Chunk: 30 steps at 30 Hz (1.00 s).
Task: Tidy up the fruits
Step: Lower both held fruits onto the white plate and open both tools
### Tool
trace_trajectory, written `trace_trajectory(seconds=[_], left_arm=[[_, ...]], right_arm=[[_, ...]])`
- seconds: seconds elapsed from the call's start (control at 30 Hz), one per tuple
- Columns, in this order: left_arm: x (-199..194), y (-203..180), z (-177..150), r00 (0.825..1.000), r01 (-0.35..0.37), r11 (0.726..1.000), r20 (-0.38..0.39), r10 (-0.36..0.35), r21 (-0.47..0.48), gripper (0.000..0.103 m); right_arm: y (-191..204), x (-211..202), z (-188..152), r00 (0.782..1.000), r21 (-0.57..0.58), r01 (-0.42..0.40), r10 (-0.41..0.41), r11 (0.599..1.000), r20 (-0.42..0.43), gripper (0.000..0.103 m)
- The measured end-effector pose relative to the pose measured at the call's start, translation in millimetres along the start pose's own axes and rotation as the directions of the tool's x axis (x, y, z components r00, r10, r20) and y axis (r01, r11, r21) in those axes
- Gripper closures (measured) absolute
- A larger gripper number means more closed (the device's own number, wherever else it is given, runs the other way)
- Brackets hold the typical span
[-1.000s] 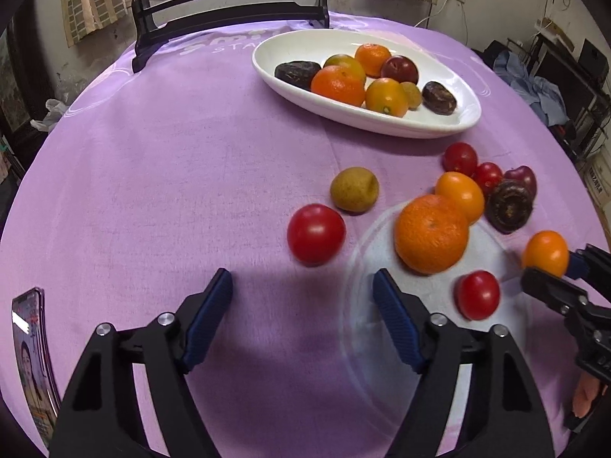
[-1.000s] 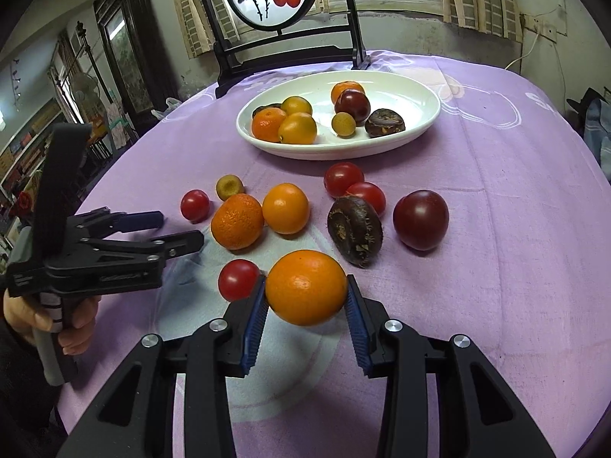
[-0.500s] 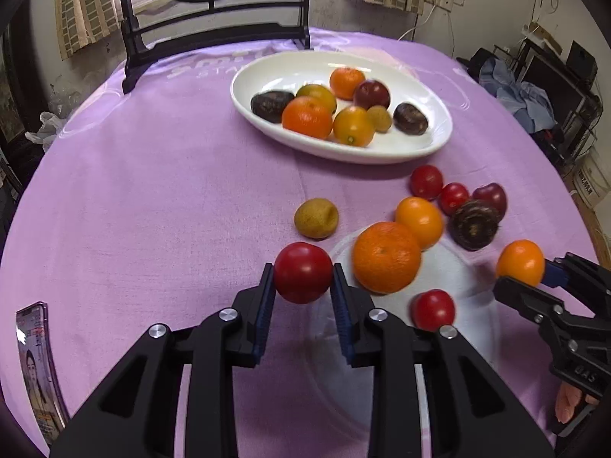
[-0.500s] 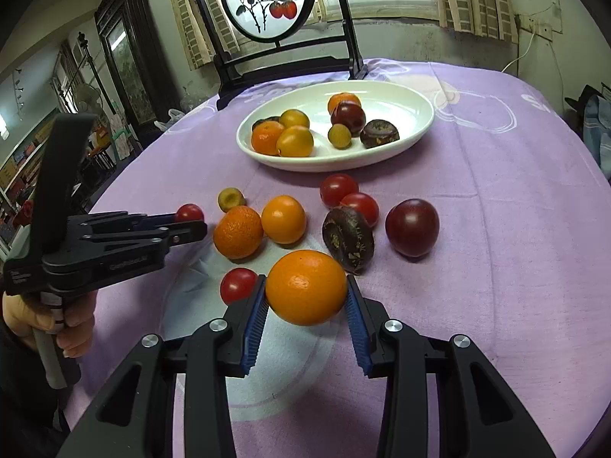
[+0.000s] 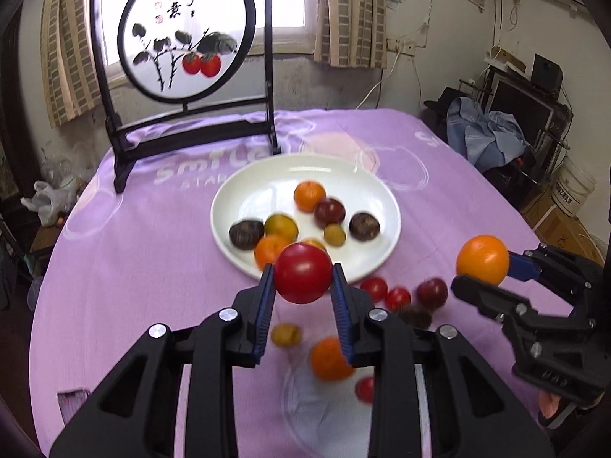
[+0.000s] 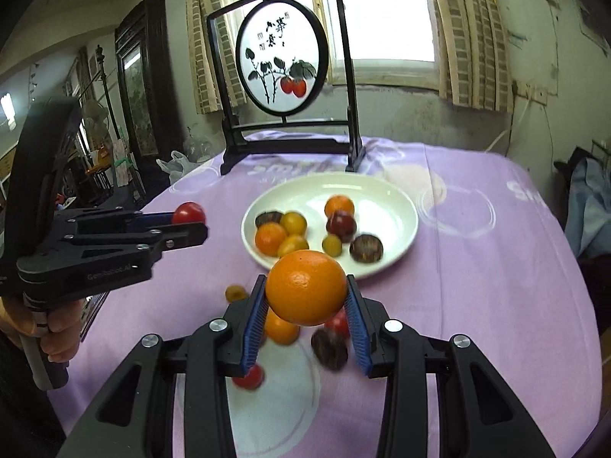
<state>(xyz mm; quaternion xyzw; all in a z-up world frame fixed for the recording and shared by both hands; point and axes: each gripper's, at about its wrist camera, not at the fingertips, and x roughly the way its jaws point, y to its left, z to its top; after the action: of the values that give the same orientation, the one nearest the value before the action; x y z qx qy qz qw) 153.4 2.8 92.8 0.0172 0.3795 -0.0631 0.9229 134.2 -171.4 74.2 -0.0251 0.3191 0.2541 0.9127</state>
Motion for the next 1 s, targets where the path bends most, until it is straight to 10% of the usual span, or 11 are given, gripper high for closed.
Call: trace_trajectory(seconds=[0.57,0.7,1.0], left_arm=[[144,20,52,0.987,-0.069,0.992,-0.149,0.053,-0.101,0.074],[148,20,55,0.983,-0.135,0.983,-0.143,0.117,-0.123,0.044],[90,13,25,0.986,-0.156,0.985,-0.071,0.151,-0.069,0.023]], right_arm=[[-29,135,19,0.977,-0.011,0.062,-0.063,0.998,-0.204,0.063],[-31,134,16,0.978,-0.005,0.073,-0.072,0.997,-0.198,0.055],[-48,83,0,0.987,0.062,0.074,-0.065,0.995,-0.147,0.043]])
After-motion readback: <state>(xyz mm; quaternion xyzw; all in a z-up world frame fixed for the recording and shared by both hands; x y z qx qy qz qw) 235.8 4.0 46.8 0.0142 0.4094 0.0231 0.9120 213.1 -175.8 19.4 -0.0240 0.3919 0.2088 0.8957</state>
